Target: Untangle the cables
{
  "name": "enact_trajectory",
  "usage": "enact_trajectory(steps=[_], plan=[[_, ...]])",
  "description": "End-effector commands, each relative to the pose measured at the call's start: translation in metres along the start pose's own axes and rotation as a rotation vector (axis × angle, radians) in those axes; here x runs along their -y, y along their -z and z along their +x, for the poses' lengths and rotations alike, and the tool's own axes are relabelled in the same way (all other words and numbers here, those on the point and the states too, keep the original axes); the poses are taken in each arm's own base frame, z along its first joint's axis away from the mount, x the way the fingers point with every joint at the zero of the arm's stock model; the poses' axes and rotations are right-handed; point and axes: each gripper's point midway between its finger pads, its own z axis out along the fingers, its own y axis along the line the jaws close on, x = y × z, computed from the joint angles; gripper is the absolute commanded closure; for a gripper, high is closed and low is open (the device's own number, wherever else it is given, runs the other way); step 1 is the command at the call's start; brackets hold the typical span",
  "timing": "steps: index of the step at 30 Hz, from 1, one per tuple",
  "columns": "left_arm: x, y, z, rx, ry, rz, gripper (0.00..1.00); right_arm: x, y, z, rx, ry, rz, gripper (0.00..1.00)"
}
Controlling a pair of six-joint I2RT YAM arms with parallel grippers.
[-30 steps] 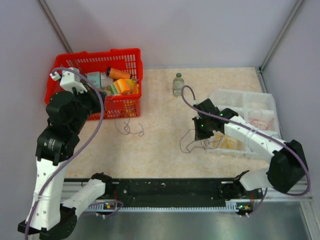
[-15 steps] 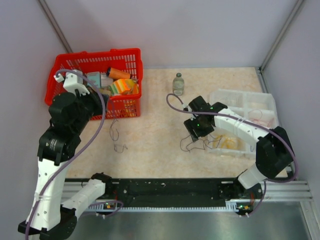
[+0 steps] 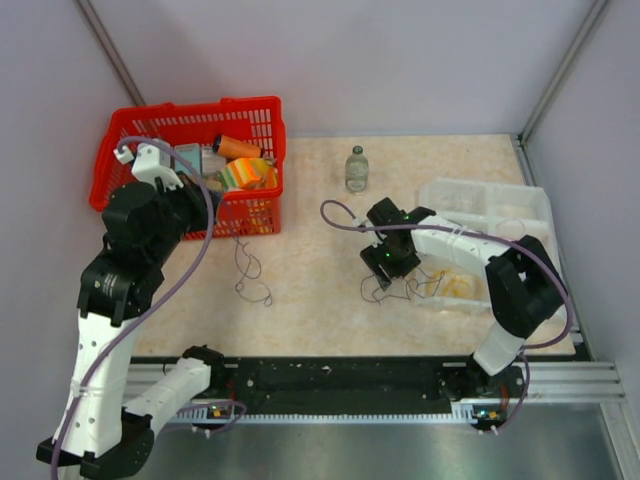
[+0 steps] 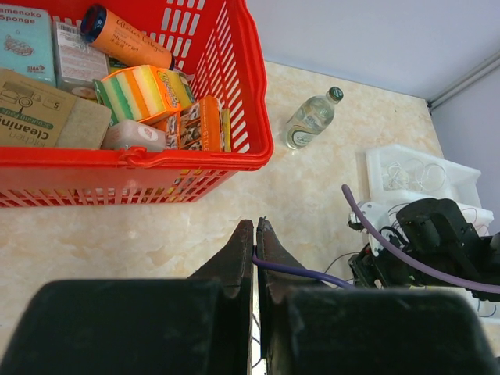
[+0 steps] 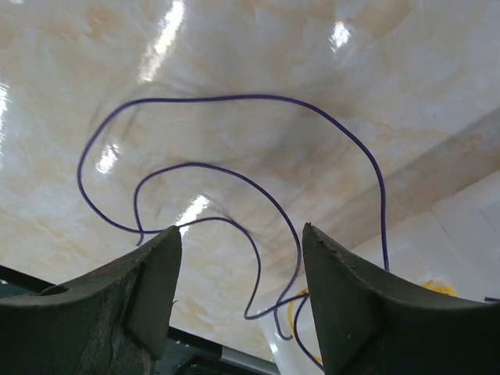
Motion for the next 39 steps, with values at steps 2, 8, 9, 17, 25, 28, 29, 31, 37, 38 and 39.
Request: enact_trajectory(steps=[2,8,9,17,25,28,29,31,37,38,39], plan=[[0.002,0.004,-0.007,0.031,-0.005,0.011,1.00,-0.041,0.005,-0.022,0.105,0.012,-0.190,0.37],[0.002,0.006,-0.008,0.034,-0.003,0.007,1.00,-0.068,-0.013,-0.011,0.124,0.003,-0.234,0.20],[0.002,0.007,-0.008,0.034,-0.003,0.006,1.00,-0.067,-0.015,-0.010,0.123,0.018,-0.190,0.19],[-0.001,0.009,-0.008,0.039,-0.001,-0.004,1.00,-0.049,-0.027,0.008,0.140,0.066,0.119,0.37],[-0.003,0.016,-0.010,0.056,0.001,-0.014,1.00,-0.067,0.032,-0.071,0.382,-0.011,0.079,1.00],[-0.011,0.021,-0.010,0.069,-0.006,-0.047,1.00,-0.073,0.108,-0.112,0.584,-0.075,0.015,1.00],[-0.013,0.020,-0.007,0.066,-0.006,-0.057,1.00,-0.071,0.136,-0.123,0.649,-0.120,-0.012,1.00],[-0.016,0.022,-0.005,0.070,-0.001,-0.062,1.00,-0.066,0.184,-0.140,0.754,-0.191,-0.077,1.00],[-0.014,0.019,0.003,0.054,0.013,-0.045,1.00,-0.014,0.292,-0.157,0.978,-0.389,-0.070,1.00],[-0.014,0.019,0.003,0.054,0.013,-0.045,1.00,-0.005,0.302,-0.158,0.997,-0.404,-0.063,1.00],[-0.014,0.019,0.002,0.058,0.012,-0.044,1.00,0.004,0.312,-0.157,1.011,-0.425,-0.048,1.00]])
